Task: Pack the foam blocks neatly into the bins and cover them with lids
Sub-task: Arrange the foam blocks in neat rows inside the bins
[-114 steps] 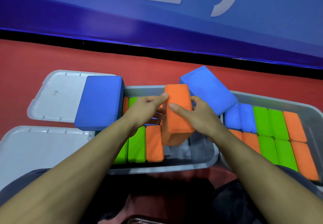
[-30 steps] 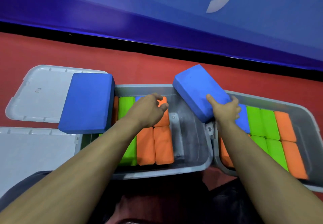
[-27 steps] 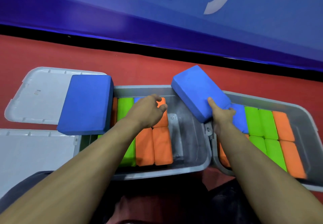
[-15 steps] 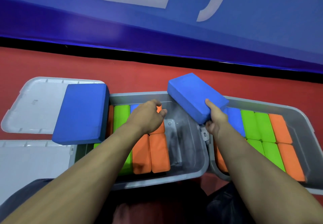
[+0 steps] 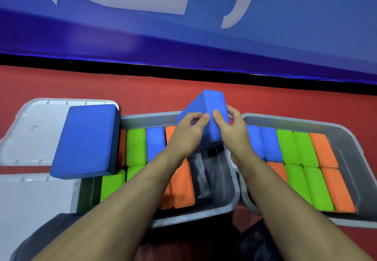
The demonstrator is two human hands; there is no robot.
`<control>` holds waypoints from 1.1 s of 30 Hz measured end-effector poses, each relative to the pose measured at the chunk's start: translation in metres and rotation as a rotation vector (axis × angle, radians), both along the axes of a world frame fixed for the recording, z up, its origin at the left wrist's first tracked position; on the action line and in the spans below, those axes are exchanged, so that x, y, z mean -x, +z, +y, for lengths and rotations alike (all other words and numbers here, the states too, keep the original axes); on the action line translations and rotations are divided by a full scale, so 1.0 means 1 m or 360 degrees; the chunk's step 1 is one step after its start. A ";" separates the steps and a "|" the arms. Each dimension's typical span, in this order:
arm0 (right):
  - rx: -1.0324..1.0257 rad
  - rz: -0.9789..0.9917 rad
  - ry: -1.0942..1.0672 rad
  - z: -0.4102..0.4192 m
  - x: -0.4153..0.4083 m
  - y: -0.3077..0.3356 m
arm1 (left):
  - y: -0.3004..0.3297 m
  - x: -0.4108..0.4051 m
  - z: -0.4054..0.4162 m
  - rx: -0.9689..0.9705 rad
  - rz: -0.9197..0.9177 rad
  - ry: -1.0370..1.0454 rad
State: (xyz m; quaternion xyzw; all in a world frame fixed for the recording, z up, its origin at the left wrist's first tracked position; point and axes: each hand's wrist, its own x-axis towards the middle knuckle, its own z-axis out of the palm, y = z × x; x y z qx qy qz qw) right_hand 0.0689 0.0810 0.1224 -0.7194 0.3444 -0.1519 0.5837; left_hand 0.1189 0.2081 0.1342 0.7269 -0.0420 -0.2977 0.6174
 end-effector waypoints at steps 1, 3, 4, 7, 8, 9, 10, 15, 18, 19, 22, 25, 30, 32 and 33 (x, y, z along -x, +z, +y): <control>0.0033 -0.0007 0.0012 -0.003 -0.001 0.001 | -0.001 0.000 -0.001 -0.0009 -0.0026 0.0005; 0.0095 -0.0028 0.0035 -0.010 -0.002 0.003 | -0.003 0.000 -0.006 -0.0031 -0.0037 -0.0001; 0.0120 -0.0044 0.0040 -0.015 -0.003 0.003 | -0.004 0.000 -0.009 -0.0030 -0.0016 -0.0008; 0.0090 -0.0043 0.0023 -0.023 -0.007 -0.007 | -0.010 0.001 -0.015 -0.0047 0.0002 -0.0009; 0.0057 0.0000 0.0012 -0.022 -0.009 -0.012 | -0.014 0.001 -0.017 -0.0069 -0.0011 0.0006; 0.0003 0.0056 -0.0008 -0.020 -0.011 -0.018 | -0.017 0.000 -0.019 -0.0086 -0.0028 0.0023; -0.0060 0.0110 -0.0042 -0.018 -0.014 -0.026 | -0.021 0.000 -0.020 -0.0103 -0.0038 0.0035; -0.0221 0.0403 -0.0027 -0.006 -0.022 -0.060 | -0.045 0.000 -0.014 -0.0179 -0.0003 0.0039; -0.0256 0.0448 0.0060 -0.001 -0.026 -0.076 | -0.062 -0.002 -0.009 -0.0188 0.0065 0.0129; -0.0257 0.0461 0.0083 0.000 -0.028 -0.080 | -0.065 -0.002 -0.008 -0.0200 0.0100 0.0146; -0.0303 0.0486 0.0106 0.002 -0.031 -0.091 | -0.080 -0.005 -0.006 -0.0195 0.0215 0.0203; -0.0381 0.0491 0.0113 0.003 -0.034 -0.098 | -0.091 -0.010 -0.002 -0.0208 0.0246 0.0249; -0.0483 0.0497 0.0111 0.005 -0.033 -0.113 | -0.109 -0.016 0.008 -0.0207 0.0368 0.0234; -0.0466 0.0514 0.0108 0.007 -0.034 -0.117 | -0.113 -0.018 0.011 -0.0222 0.0389 0.0220; -0.0461 0.0524 0.0105 0.008 -0.035 -0.117 | -0.112 -0.019 0.013 -0.0226 0.0390 0.0219</control>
